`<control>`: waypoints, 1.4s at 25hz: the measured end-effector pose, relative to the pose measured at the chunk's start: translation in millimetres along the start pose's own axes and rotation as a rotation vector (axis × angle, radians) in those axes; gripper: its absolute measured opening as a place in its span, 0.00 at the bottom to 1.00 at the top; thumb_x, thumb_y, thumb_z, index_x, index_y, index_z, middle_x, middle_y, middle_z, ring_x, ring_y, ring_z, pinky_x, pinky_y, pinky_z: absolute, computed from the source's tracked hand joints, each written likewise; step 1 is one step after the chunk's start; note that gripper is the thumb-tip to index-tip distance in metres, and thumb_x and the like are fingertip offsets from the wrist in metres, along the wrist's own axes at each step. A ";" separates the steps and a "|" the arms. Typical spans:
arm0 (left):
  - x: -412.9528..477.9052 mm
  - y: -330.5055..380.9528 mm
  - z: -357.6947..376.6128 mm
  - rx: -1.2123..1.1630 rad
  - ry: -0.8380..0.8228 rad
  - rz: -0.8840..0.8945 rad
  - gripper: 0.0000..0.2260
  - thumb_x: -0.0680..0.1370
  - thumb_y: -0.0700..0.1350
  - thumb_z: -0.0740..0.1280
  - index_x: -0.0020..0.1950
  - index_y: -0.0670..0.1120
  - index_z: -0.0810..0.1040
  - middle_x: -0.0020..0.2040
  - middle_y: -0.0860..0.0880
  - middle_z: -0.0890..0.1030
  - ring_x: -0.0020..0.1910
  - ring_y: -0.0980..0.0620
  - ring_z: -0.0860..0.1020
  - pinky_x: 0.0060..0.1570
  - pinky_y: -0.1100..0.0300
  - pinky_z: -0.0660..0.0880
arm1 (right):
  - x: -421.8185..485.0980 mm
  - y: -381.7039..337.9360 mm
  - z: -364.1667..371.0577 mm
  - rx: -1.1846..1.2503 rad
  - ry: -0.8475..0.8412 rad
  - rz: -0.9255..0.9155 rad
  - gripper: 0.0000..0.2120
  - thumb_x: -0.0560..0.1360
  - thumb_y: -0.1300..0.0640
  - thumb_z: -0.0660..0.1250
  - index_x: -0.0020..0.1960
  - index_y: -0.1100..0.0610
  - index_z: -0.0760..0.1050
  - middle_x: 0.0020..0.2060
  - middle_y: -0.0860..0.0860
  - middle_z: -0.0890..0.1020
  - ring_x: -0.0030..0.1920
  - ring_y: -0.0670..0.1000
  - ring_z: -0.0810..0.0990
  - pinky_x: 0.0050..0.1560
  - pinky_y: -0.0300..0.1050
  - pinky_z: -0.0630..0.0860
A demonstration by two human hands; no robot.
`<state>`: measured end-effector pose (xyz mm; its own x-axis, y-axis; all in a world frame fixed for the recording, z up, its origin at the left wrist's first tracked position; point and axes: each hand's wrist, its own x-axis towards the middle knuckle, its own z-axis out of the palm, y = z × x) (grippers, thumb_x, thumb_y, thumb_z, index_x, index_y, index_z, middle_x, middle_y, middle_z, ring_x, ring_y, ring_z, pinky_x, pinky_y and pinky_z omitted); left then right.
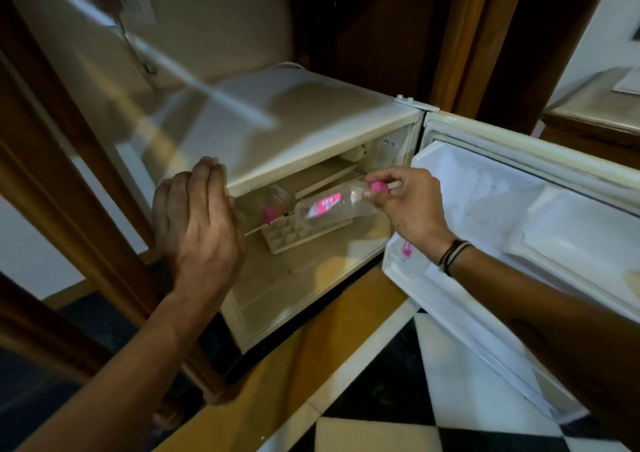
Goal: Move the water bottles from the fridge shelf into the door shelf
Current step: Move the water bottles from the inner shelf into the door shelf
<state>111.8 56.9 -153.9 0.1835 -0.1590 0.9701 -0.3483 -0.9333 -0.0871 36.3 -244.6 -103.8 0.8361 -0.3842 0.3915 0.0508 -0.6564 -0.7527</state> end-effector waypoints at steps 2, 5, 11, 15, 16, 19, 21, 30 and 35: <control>2.6 3.4 -2.7 0.043 -0.018 -0.010 0.16 0.88 0.40 0.63 0.74 0.38 0.80 0.68 0.37 0.84 0.65 0.38 0.82 0.70 0.42 0.75 | 2.4 -16.0 -34.4 -0.192 -0.079 -0.089 0.10 0.73 0.58 0.78 0.54 0.53 0.87 0.49 0.48 0.87 0.48 0.45 0.81 0.48 0.36 0.76; 6.0 11.3 -15.9 0.014 -0.157 -0.058 0.17 0.90 0.42 0.58 0.75 0.37 0.77 0.69 0.35 0.81 0.66 0.34 0.79 0.72 0.40 0.71 | -3.9 -27.4 -74.2 -0.453 -0.140 -0.150 0.07 0.75 0.64 0.75 0.51 0.55 0.87 0.46 0.51 0.88 0.45 0.49 0.84 0.47 0.47 0.81; 11.8 14.1 -32.5 -0.041 -0.313 -0.095 0.19 0.88 0.42 0.57 0.77 0.37 0.74 0.72 0.36 0.77 0.69 0.34 0.75 0.75 0.38 0.66 | -7.0 1.0 -106.4 -0.735 -0.143 -0.084 0.09 0.73 0.64 0.75 0.52 0.58 0.85 0.51 0.58 0.86 0.51 0.60 0.84 0.51 0.52 0.82; 12.8 13.1 -37.1 -0.069 -0.324 -0.088 0.21 0.86 0.41 0.57 0.78 0.37 0.73 0.72 0.35 0.77 0.70 0.33 0.74 0.74 0.37 0.66 | -7.0 19.4 -94.4 -0.833 -0.193 -0.054 0.10 0.77 0.65 0.69 0.57 0.61 0.79 0.55 0.61 0.82 0.53 0.63 0.81 0.53 0.52 0.78; 12.9 12.9 -36.4 -0.066 -0.324 -0.085 0.21 0.86 0.41 0.57 0.78 0.37 0.73 0.73 0.35 0.76 0.70 0.33 0.74 0.74 0.38 0.66 | -6.5 24.3 -90.5 -0.855 -0.213 -0.047 0.11 0.78 0.65 0.68 0.59 0.62 0.78 0.56 0.62 0.81 0.54 0.64 0.81 0.54 0.53 0.77; 9.2 12.9 -32.3 -0.057 -0.297 -0.089 0.20 0.87 0.40 0.57 0.78 0.37 0.73 0.73 0.36 0.77 0.70 0.34 0.74 0.75 0.38 0.66 | -2.8 44.7 -77.8 -0.888 -0.268 -0.014 0.11 0.79 0.65 0.65 0.61 0.62 0.76 0.58 0.63 0.80 0.55 0.64 0.80 0.55 0.54 0.77; 8.4 11.6 -29.5 -0.055 -0.275 -0.092 0.20 0.88 0.41 0.56 0.78 0.38 0.74 0.73 0.37 0.77 0.70 0.34 0.75 0.75 0.38 0.67 | -1.1 60.2 -69.0 -0.890 -0.289 0.022 0.10 0.80 0.64 0.63 0.61 0.62 0.75 0.58 0.63 0.79 0.55 0.65 0.80 0.55 0.54 0.77; -2.0 3.4 -0.9 0.034 -0.040 -0.041 0.16 0.86 0.39 0.64 0.73 0.37 0.79 0.67 0.35 0.83 0.67 0.37 0.77 0.73 0.40 0.70 | 0.9 46.0 -49.4 -1.066 -0.130 -0.216 0.10 0.76 0.55 0.71 0.54 0.59 0.79 0.47 0.58 0.81 0.45 0.62 0.81 0.39 0.52 0.80; -3.1 1.7 9.3 0.023 0.219 0.009 0.16 0.81 0.37 0.70 0.69 0.36 0.79 0.58 0.33 0.87 0.62 0.38 0.79 0.69 0.43 0.74 | -42.7 -9.6 23.6 -0.629 -0.381 -0.449 0.19 0.79 0.46 0.67 0.67 0.54 0.75 0.58 0.53 0.83 0.58 0.57 0.81 0.49 0.52 0.81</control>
<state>119.2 52.8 -159.2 -0.0244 -0.0958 0.9951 -0.3277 -0.9396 -0.0985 13.0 -206.6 -125.8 0.9413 0.1682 0.2928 0.2026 -0.9750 -0.0914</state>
